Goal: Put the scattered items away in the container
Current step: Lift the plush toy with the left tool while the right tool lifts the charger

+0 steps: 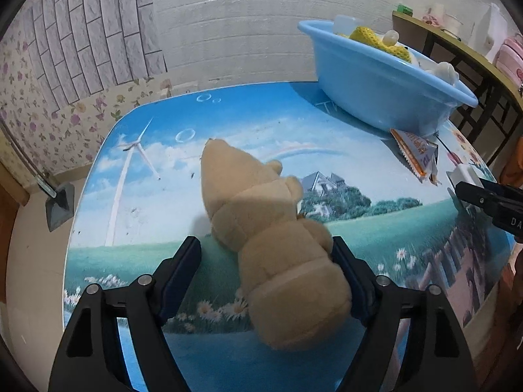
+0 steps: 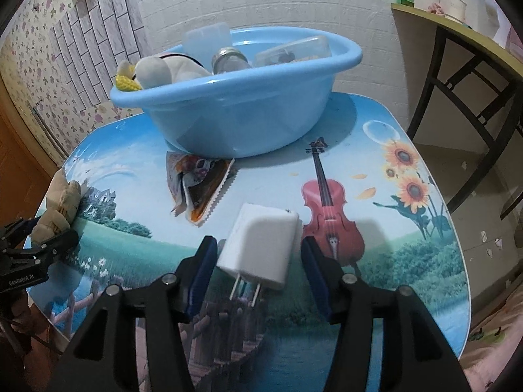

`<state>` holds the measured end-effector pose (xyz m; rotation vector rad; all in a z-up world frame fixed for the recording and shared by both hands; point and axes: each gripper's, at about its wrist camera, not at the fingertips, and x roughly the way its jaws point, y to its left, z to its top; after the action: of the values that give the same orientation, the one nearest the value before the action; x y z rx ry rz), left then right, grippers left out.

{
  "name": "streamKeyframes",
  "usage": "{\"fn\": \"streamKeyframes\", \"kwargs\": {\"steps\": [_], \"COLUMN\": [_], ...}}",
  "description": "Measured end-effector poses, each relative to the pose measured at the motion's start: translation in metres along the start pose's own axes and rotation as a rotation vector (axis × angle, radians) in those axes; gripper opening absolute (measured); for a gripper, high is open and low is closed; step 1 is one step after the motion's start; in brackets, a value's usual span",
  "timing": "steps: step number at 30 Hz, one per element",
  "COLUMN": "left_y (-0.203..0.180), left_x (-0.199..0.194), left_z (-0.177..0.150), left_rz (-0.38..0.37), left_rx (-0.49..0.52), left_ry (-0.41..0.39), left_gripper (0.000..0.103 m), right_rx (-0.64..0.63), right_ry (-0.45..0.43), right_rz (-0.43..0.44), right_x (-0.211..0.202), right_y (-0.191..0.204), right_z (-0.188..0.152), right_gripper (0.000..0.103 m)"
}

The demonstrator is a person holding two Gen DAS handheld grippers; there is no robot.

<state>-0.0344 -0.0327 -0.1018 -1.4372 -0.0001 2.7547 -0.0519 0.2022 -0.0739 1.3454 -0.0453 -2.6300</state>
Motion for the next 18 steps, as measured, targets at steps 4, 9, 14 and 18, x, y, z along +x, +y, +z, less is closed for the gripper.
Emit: {"fn": "streamKeyframes", "kwargs": {"steps": [4, 9, 14, 18], "left_y": [-0.006, -0.012, -0.020, -0.024], "left_x": [0.002, -0.016, -0.036, -0.053], "left_z": [0.007, 0.016, 0.018, 0.024], "left_rz": [0.012, -0.023, -0.035, -0.052], "left_rx": [0.009, -0.004, 0.013, 0.016], "left_ry": [0.000, -0.063, -0.111, -0.149], "left_gripper": [0.067, 0.058, 0.058, 0.058], "right_rx": [-0.008, -0.017, 0.002, 0.007], "right_ry": [-0.009, -0.042, -0.083, -0.147], "right_rz": [-0.001, 0.006, 0.028, 0.051], "right_x": [0.003, -0.006, -0.021, -0.041], "right_y": [0.001, -0.002, -0.008, -0.008], "right_z": [0.003, 0.004, 0.005, 0.010], "right_gripper": [0.053, 0.041, 0.041, 0.041]}}
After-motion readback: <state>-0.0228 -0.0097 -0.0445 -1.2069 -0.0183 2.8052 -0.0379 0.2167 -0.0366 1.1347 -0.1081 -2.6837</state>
